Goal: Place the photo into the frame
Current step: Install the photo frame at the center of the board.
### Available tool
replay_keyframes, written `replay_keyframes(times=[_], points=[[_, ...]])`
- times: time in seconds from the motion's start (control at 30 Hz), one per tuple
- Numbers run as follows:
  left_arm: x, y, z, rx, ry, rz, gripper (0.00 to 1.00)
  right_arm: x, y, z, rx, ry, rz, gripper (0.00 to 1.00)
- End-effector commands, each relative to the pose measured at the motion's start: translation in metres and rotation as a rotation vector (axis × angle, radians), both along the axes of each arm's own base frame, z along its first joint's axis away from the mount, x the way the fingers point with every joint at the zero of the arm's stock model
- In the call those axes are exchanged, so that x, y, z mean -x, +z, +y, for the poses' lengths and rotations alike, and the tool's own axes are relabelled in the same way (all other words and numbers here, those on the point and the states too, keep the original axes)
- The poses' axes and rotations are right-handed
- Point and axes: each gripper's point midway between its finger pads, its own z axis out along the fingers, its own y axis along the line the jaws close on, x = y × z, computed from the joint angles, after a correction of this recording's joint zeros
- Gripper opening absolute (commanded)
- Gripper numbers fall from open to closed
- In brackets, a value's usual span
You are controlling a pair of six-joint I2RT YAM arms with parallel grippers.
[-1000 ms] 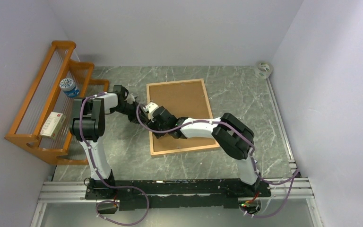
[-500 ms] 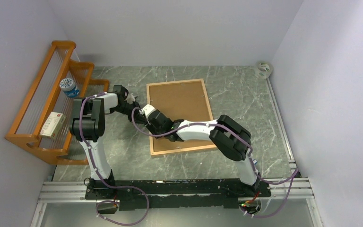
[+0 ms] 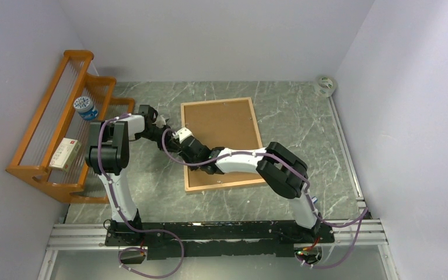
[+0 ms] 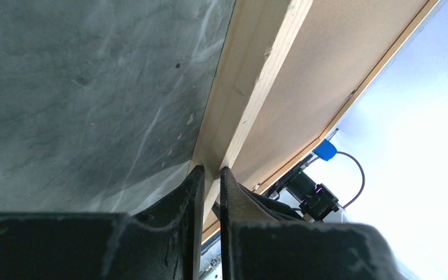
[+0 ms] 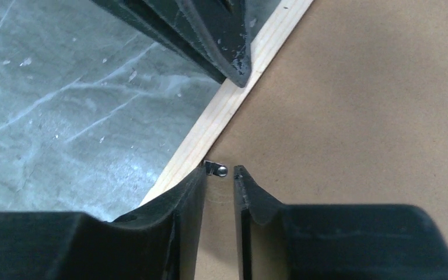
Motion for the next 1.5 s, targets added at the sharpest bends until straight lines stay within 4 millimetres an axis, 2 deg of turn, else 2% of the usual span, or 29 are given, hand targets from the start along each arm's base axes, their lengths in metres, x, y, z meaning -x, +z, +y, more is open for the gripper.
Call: replay_keyframes(times=[0.0, 0.13, 0.23, 0.37, 0.47, 0.53, 0.6, 0.63, 0.7, 0.77, 0.9, 1.0, 1.07, 1.2, 1.33, 1.47], points=[[0.042, -0.042, 0.015, -0.142, -0.025, 0.159, 0.14, -0.015, -0.045, -0.006, 0.049, -0.131, 0.056, 0.33], [0.043, -0.044, 0.015, -0.145, -0.021, 0.166, 0.13, -0.023, -0.046, -0.019, 0.098, -0.209, 0.046, 0.40], [0.042, -0.043, 0.015, -0.145, -0.020, 0.164, 0.13, -0.021, -0.026, -0.013, 0.025, -0.194, 0.055, 0.44], [0.036, -0.036, 0.013, -0.134, -0.020, 0.137, 0.14, -0.018, 0.024, -0.003, -0.144, -0.154, 0.088, 0.54], [0.029, -0.027, 0.010, -0.111, -0.022, 0.102, 0.19, -0.019, 0.064, -0.005, -0.292, -0.144, 0.110, 0.62], [0.024, -0.018, 0.007, -0.087, -0.023, 0.074, 0.25, -0.022, 0.089, -0.012, -0.359, -0.169, 0.117, 0.63], [0.019, -0.010, 0.005, -0.072, -0.021, 0.044, 0.33, -0.025, 0.108, -0.030, -0.391, -0.229, 0.120, 0.64], [0.018, -0.008, 0.004, -0.067, -0.020, 0.036, 0.36, -0.024, 0.110, -0.040, -0.392, -0.263, 0.132, 0.65], [0.017, -0.004, 0.003, -0.055, -0.018, 0.025, 0.40, -0.020, 0.111, -0.065, -0.377, -0.343, 0.152, 0.66], [0.019, -0.002, 0.001, -0.040, -0.017, 0.023, 0.41, -0.014, 0.104, -0.093, -0.342, -0.453, 0.189, 0.67], [0.027, -0.002, -0.002, -0.016, -0.007, 0.031, 0.39, 0.012, 0.072, -0.152, -0.187, -0.640, 0.313, 0.71], [0.032, -0.005, 0.000, -0.032, 0.001, 0.044, 0.34, 0.034, 0.056, -0.174, -0.086, -0.670, 0.379, 0.73], [0.036, -0.007, 0.002, -0.044, 0.005, 0.051, 0.32, 0.045, 0.051, -0.179, -0.042, -0.687, 0.423, 0.73], [0.044, -0.011, 0.003, -0.053, 0.006, 0.072, 0.29, 0.057, 0.039, -0.177, 0.041, -0.706, 0.478, 0.73], [0.049, -0.015, 0.004, -0.056, 0.004, 0.088, 0.28, 0.060, 0.029, -0.155, 0.096, -0.619, 0.468, 0.62], [0.052, -0.018, 0.004, -0.057, -0.001, 0.099, 0.29, 0.060, 0.025, -0.140, 0.205, -0.578, 0.433, 0.63]])
